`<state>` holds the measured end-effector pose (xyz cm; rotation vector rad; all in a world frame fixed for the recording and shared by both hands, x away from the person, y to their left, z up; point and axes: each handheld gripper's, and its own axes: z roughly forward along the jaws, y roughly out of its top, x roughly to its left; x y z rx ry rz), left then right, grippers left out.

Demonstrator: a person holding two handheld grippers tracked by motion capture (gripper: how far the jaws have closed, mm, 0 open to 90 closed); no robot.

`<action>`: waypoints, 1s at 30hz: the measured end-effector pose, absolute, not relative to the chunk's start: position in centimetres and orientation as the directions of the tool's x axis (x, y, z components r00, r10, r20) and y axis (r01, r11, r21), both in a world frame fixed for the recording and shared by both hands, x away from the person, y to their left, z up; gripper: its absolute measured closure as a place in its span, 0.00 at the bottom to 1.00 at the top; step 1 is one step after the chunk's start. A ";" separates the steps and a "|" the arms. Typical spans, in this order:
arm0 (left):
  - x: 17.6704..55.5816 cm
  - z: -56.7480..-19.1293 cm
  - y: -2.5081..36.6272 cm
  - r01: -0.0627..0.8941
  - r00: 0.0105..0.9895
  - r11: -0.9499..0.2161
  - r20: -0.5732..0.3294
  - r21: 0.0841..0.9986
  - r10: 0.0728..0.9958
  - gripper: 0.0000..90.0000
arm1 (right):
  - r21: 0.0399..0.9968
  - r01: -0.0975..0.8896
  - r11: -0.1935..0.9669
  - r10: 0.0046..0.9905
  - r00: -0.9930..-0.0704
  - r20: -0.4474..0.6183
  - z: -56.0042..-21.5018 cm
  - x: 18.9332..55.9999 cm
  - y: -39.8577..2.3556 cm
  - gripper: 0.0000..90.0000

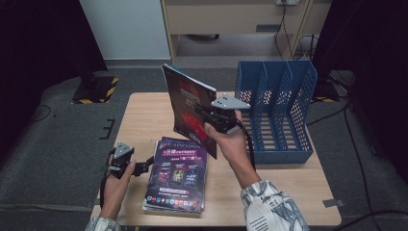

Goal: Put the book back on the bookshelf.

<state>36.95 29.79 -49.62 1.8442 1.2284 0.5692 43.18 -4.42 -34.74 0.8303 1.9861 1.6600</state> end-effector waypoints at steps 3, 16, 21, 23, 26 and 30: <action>37.0 -49.7 29.8 0.535 0.418 -0.183 -0.070 0.825 0.906 0.06 | 0.979 0.173 0.103 0.686 -0.726 0.056 -34.1 42.8 -4.8 0.97; 37.0 -49.9 29.8 0.544 0.415 -0.194 -0.061 0.817 0.908 0.06 | 0.986 0.162 0.048 0.713 -0.697 0.080 -31.8 42.3 -7.6 0.97; 37.0 -49.9 29.7 0.544 0.415 -0.194 -0.061 0.816 0.908 0.06 | 0.986 0.162 0.039 0.727 -0.682 0.083 -31.2 42.1 -8.8 0.97; 37.0 -49.9 29.8 0.544 0.414 -0.194 -0.061 0.816 0.908 0.06 | 0.986 0.160 0.039 0.729 -0.679 0.081 -31.1 42.0 -9.1 0.97; 37.0 -49.9 29.8 0.545 0.412 -0.192 -0.061 0.816 0.909 0.06 | 0.987 0.160 0.030 0.732 -0.675 0.088 -30.8 41.6 -9.9 0.97; 37.0 -50.0 29.7 0.545 0.411 -0.193 -0.060 0.816 0.910 0.06 | 0.987 0.161 0.024 0.741 -0.665 0.091 -30.3 41.3 -11.0 0.97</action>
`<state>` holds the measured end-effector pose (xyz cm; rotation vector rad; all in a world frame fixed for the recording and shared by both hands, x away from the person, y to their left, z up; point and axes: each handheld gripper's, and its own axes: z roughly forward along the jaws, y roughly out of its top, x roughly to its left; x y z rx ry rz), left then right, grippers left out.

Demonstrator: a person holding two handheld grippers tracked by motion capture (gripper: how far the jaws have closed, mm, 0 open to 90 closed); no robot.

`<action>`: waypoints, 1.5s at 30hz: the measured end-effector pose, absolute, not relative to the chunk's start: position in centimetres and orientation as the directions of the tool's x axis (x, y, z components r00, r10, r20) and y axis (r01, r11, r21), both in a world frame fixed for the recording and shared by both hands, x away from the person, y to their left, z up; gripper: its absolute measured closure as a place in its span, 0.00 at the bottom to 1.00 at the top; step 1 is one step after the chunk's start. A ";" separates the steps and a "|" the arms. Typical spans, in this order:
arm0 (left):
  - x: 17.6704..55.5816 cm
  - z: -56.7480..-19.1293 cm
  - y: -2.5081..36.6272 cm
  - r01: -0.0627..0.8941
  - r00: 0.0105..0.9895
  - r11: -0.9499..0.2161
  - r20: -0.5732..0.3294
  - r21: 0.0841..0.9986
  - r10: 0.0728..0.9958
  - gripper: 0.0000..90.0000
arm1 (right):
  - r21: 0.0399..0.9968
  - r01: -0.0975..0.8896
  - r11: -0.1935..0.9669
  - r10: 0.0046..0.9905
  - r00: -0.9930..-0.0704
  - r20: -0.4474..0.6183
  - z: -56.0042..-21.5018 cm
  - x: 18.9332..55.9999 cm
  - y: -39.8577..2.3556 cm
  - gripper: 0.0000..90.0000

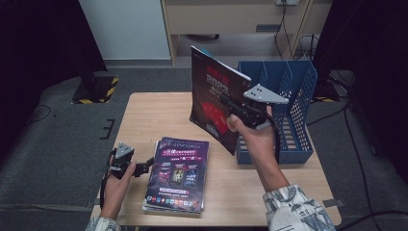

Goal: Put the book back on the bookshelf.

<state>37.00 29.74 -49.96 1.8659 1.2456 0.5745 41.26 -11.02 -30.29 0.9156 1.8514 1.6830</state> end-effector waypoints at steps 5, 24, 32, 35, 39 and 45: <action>37.0 -50.0 29.7 0.546 0.413 -0.196 -0.058 0.815 0.909 0.06 | 0.987 0.163 0.008 0.760 -0.642 0.100 -29.8 41.1 -12.5 0.97; 37.0 -50.0 29.8 0.549 0.410 -0.195 -0.059 0.813 0.910 0.06 | 0.983 0.186 0.001 0.820 -0.562 0.105 -29.5 39.7 -18.3 0.97; 37.0 -50.0 29.7 0.548 0.411 -0.196 -0.058 0.813 0.910 0.06 | 0.981 0.192 0.014 0.845 -0.527 0.091 -29.5 39.0 -20.3 0.97; 37.0 -50.0 29.7 0.548 0.411 -0.196 -0.058 0.813 0.910 0.06 | 0.981 0.193 0.024 0.853 -0.516 0.080 -29.4 38.7 -21.0 0.97; 37.0 -50.0 29.7 0.546 0.412 -0.197 -0.057 0.814 0.909 0.06 | 0.979 0.198 0.041 0.870 -0.488 0.063 -29.5 38.7 -21.8 0.97; 37.0 -50.1 29.7 0.547 0.412 -0.198 -0.056 0.814 0.909 0.06 | 0.977 0.206 0.045 0.884 -0.463 0.057 -29.8 38.8 -22.5 0.97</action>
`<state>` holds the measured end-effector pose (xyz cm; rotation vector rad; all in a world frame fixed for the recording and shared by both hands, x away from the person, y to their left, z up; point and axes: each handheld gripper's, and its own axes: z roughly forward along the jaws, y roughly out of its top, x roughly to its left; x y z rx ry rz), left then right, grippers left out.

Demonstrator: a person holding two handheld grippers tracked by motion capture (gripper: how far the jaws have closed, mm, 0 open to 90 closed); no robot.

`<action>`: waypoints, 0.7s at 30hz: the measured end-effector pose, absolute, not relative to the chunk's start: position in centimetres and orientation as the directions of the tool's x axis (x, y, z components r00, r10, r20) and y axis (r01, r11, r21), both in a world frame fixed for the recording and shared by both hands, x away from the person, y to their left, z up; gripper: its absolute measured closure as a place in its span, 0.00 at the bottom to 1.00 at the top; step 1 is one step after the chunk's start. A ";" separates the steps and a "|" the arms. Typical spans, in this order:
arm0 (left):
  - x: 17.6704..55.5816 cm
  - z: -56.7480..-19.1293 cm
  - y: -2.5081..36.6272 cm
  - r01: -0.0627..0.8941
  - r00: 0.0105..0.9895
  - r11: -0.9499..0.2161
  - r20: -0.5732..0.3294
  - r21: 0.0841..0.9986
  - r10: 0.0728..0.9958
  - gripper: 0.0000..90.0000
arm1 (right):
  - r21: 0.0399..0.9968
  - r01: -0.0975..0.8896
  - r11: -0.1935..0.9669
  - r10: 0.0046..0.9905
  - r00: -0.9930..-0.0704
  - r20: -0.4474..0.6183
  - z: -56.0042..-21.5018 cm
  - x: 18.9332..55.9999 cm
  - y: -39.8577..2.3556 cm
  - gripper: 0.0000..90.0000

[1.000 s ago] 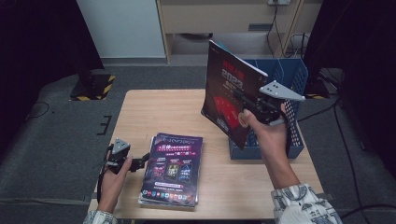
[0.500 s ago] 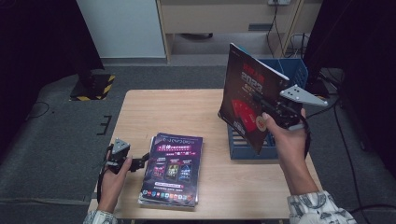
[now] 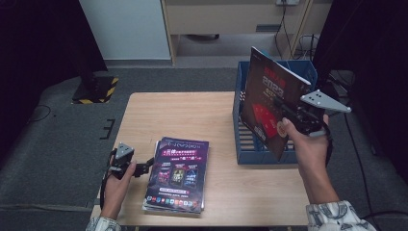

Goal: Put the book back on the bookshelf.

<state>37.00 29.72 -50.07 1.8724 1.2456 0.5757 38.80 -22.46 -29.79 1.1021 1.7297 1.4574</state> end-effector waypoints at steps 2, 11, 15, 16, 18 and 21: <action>37.0 -50.1 29.7 0.546 0.413 -0.198 -0.056 0.814 0.909 0.06 | 0.977 0.207 0.059 0.893 -0.449 0.041 -29.9 39.0 -22.5 0.97; 37.0 -50.0 29.7 0.543 0.415 -0.200 -0.053 0.816 0.908 0.06 | 0.976 0.211 0.046 0.929 -0.370 0.036 -31.0 41.1 -21.5 0.97; 36.9 -50.0 29.7 0.540 0.416 -0.199 -0.054 0.818 0.908 0.06 | 0.978 0.208 0.030 0.938 -0.343 0.045 -31.6 42.2 -20.5 0.97; 36.9 -50.0 29.7 0.540 0.416 -0.198 -0.054 0.818 0.908 0.06 | 0.978 0.208 0.028 0.942 -0.333 0.044 -31.7 42.5 -20.3 0.97; 36.9 -50.0 29.6 0.540 0.417 -0.199 -0.055 0.818 0.907 0.06 | 0.978 0.206 0.020 0.944 -0.325 0.049 -32.0 42.9 -19.9 0.97; 36.9 -50.0 29.6 0.539 0.419 -0.199 -0.055 0.818 0.906 0.06 | 0.978 0.209 0.010 0.951 -0.304 0.055 -32.5 43.5 -19.3 0.97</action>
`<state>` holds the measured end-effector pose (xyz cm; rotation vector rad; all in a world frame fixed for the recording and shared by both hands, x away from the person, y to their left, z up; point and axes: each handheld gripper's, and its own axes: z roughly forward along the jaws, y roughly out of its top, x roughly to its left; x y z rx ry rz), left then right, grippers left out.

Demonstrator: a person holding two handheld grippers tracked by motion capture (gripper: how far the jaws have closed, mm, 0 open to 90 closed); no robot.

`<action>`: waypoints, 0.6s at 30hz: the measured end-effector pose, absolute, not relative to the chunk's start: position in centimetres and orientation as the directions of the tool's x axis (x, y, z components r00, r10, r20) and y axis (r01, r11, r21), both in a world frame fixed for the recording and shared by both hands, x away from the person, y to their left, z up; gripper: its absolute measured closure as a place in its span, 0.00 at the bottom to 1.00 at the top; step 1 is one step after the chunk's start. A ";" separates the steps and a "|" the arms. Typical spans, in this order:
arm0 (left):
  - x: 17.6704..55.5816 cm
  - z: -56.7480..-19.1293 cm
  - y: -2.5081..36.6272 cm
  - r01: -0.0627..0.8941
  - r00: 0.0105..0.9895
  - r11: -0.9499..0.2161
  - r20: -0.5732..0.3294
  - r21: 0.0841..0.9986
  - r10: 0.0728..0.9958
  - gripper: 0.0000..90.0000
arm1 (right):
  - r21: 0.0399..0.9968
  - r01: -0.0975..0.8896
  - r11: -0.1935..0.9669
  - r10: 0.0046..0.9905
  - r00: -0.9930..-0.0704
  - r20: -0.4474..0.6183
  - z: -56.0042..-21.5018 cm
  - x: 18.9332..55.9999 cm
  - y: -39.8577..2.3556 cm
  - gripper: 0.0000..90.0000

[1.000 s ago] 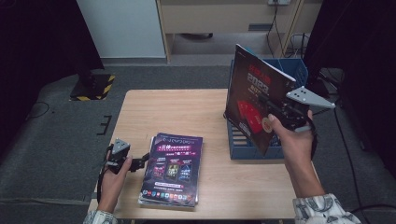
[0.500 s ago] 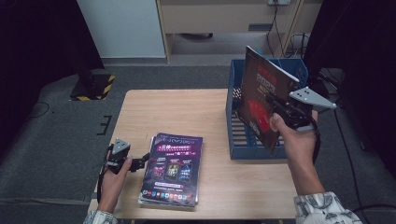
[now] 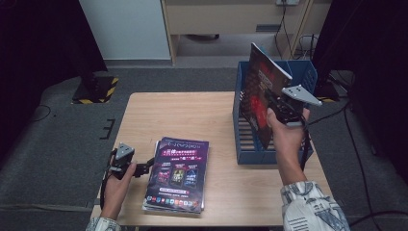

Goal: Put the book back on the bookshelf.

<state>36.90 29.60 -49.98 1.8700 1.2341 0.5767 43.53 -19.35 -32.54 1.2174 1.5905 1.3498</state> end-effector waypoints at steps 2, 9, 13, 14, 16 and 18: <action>36.9 -50.0 29.6 0.540 0.419 -0.200 -0.055 0.818 0.906 0.06 | 0.978 0.210 0.005 0.954 -0.295 0.058 -32.9 43.9 -19.1 0.97; 36.9 -50.0 29.6 0.539 0.419 -0.199 -0.056 0.818 0.906 0.06 | 0.978 0.208 -0.006 0.963 -0.262 0.062 -34.5 44.9 -17.9 0.97; 36.9 -50.0 29.6 0.539 0.420 -0.200 -0.056 0.819 0.906 0.06 | 0.980 0.200 -0.017 0.966 -0.248 0.067 -35.2 45.1 -17.7 0.97; 36.9 -50.0 29.6 0.539 0.420 -0.200 -0.056 0.819 0.906 0.06 | 0.980 0.196 -0.018 0.967 -0.245 0.067 -35.4 45.1 -17.6 0.97; 36.9 -50.0 29.6 0.539 0.420 -0.198 -0.057 0.819 0.906 0.06 | 0.981 0.192 -0.019 0.969 -0.239 0.065 -35.7 45.2 -17.4 0.97; 36.9 -50.0 29.6 0.538 0.420 -0.198 -0.057 0.819 0.906 0.06 | 0.982 0.187 -0.008 0.972 -0.231 0.052 -36.0 45.2 -17.2 0.97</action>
